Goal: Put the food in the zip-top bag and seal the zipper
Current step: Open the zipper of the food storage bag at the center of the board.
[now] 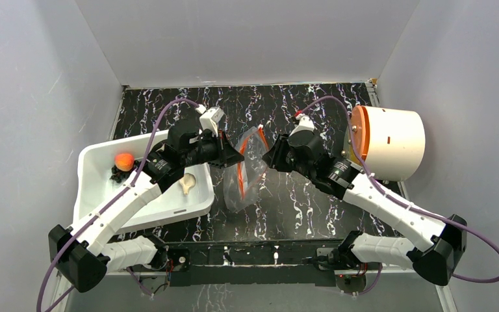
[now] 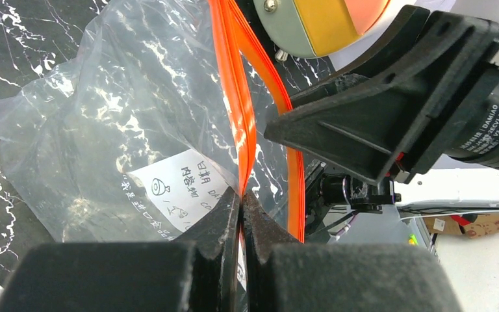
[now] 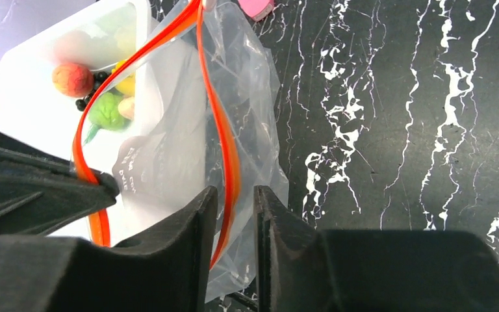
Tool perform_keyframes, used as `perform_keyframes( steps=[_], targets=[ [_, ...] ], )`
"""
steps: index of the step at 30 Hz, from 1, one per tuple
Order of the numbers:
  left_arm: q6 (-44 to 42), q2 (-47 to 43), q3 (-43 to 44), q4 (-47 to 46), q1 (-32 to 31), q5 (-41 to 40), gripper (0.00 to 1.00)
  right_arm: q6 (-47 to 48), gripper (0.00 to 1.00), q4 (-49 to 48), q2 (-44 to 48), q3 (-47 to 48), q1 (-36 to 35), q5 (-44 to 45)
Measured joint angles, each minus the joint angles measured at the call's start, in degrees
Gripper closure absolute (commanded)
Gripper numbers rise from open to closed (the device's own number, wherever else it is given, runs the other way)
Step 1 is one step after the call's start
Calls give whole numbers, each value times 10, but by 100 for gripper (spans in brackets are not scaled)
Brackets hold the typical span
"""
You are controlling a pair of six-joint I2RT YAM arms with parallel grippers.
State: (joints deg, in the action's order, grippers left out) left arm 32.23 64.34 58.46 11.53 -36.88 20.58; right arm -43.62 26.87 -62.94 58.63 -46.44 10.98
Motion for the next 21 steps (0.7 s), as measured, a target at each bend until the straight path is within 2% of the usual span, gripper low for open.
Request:
perform_keyframes(
  steps=[2, 3, 11, 12, 13, 14, 15, 21],
  targets=[
    [0, -2, -3, 0, 0, 1, 100, 3, 98, 0, -7, -1, 0, 9],
    [0, -2, -4, 1, 0, 1, 100, 4, 100, 0, -8, -2, 0, 15],
    [-12, -28, -4, 26, 0, -33, 100, 26, 100, 17, 31, -3, 0, 76],
    [-16, -30, -4, 28, 0, -36, 96, 34, 100, 21, 42, -3, 0, 82],
    [-19, -33, -4, 30, 0, -39, 87, 40, 100, 21, 50, -4, 0, 86],
    [-22, -34, -3, 32, 0, -40, 70, 46, 100, 21, 58, -6, 0, 87],
    [-27, -35, -2, 35, 0, -41, 59, 53, 100, 21, 71, -10, 0, 89],
    [-44, -40, 2, 50, 0, -61, 30, 80, 100, 41, 123, -20, 0, 95]
  ],
)
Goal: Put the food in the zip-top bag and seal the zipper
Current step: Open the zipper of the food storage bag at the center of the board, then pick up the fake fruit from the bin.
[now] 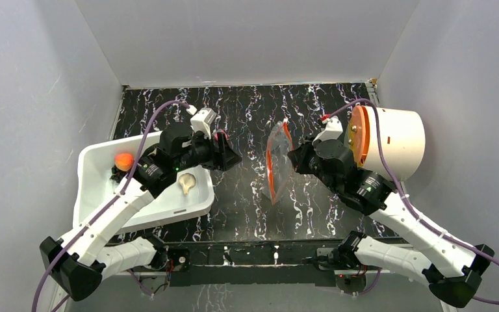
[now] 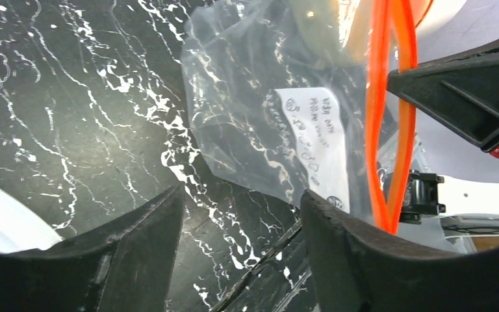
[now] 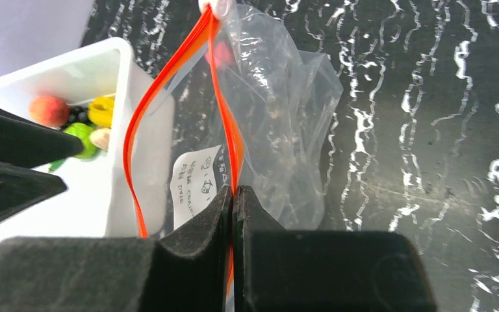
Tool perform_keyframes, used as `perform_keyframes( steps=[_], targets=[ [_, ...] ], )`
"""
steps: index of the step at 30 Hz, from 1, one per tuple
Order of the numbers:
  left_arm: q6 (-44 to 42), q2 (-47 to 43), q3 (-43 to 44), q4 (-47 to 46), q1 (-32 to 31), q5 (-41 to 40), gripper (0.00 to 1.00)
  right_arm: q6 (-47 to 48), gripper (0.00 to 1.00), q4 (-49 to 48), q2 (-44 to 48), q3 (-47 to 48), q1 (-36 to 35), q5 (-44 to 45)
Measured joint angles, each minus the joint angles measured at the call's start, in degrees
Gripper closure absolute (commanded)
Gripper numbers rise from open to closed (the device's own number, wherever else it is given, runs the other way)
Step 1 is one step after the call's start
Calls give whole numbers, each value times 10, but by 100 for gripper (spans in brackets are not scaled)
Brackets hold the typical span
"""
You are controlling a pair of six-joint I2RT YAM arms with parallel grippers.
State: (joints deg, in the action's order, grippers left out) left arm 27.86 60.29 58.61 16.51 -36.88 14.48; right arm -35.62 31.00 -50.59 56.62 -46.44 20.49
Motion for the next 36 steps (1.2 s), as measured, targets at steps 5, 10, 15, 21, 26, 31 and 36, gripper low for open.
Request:
perform_keyframes(
  steps=[5, 10, 15, 21, 26, 31, 36],
  targets=[
    [-5, -26, 0, 25, 0, -39, 2, 27, 100, 58, 4, 14, 0, 16],
    [-4, -59, 6, 73, 0, -116, 1, 42, 100, 124, -9, 59, 0, 37],
    [7, -75, 10, 123, 0, -236, 2, 43, 100, 143, -37, 72, 0, 46],
    [28, -64, 10, 169, 0, -342, 4, 42, 100, 102, -53, 47, 0, 3],
    [55, -41, 10, 184, 16, -386, 9, 38, 100, 41, -61, 40, 0, -53],
    [79, -20, 5, 188, 93, -385, 12, 39, 100, 14, -63, 34, 0, -69],
    [94, -21, -9, 192, 171, -393, 17, 42, 100, -15, -62, 21, 0, -75]
  ],
)
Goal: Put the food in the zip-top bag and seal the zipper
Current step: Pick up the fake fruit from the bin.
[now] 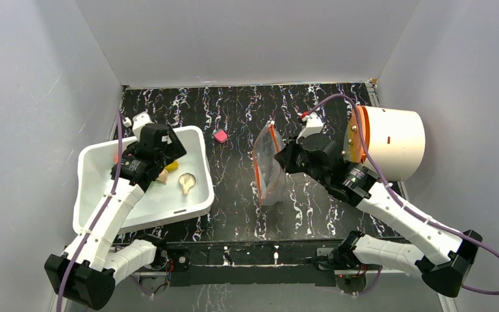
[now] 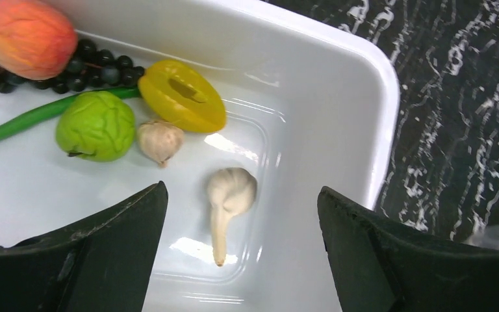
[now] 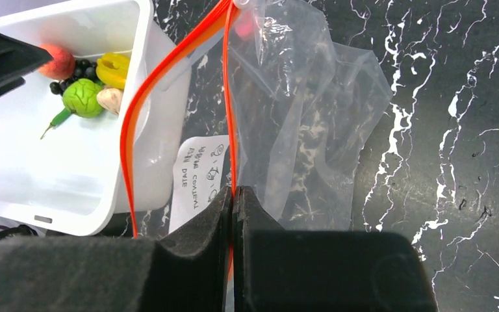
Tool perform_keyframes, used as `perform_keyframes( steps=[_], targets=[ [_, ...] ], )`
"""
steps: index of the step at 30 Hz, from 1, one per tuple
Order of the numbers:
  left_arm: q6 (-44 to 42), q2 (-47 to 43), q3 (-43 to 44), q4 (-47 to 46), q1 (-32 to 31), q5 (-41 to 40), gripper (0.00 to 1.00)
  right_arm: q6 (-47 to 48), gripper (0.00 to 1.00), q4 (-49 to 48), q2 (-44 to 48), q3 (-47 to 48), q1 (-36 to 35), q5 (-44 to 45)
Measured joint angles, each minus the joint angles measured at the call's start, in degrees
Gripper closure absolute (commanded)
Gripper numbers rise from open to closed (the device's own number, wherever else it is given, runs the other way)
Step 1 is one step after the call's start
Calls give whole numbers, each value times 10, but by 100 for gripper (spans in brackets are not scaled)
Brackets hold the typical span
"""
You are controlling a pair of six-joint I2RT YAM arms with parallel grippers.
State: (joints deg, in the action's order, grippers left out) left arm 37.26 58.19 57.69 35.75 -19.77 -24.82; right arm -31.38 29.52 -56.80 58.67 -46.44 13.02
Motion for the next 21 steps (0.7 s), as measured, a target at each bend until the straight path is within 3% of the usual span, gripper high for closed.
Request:
perform_keyframes(
  steps=[13, 21],
  targets=[
    [-39, 4, -56, -89, 74, -96, 21, 18, 100, -11, 5, -21, 0, -17],
    [-57, 35, -106, -151, 168, -123, 22, 20, 100, -5, 6, -21, 0, -12]
  ],
)
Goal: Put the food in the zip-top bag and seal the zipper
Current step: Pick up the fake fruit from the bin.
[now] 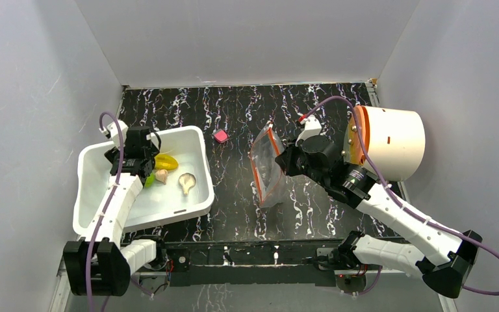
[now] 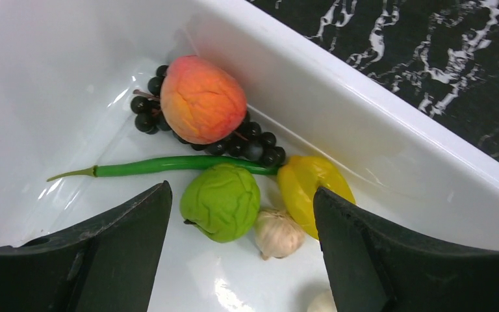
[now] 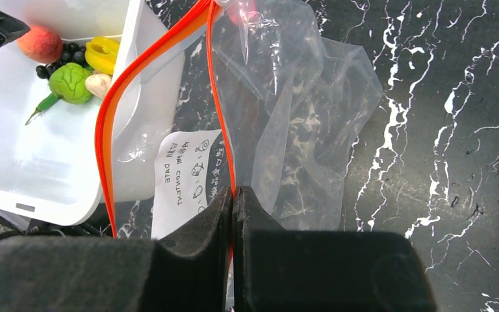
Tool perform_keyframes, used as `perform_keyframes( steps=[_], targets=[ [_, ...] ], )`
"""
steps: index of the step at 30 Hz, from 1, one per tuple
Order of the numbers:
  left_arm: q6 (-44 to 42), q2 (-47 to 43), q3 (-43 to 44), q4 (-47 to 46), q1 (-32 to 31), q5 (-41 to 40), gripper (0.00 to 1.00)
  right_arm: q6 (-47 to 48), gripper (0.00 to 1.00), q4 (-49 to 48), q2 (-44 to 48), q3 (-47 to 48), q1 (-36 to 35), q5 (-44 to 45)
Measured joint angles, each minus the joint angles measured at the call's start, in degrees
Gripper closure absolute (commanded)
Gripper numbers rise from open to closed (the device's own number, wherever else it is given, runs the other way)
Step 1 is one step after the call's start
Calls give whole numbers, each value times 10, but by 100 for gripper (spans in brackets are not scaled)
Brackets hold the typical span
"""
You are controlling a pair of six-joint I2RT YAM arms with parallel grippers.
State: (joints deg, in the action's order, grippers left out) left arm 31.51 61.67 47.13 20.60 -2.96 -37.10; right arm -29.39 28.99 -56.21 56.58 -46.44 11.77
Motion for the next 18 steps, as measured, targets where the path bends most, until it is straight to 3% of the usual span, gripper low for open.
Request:
perform_keyframes(
  steps=[6, 18],
  targets=[
    [0, 27, -5, -20, 57, -3, 18, 5, 100, 14, 0, 8, 0, 8],
    [5, 42, -38, -73, 108, -10, 12, 16, 100, 56, -40, 83, 0, 12]
  ],
)
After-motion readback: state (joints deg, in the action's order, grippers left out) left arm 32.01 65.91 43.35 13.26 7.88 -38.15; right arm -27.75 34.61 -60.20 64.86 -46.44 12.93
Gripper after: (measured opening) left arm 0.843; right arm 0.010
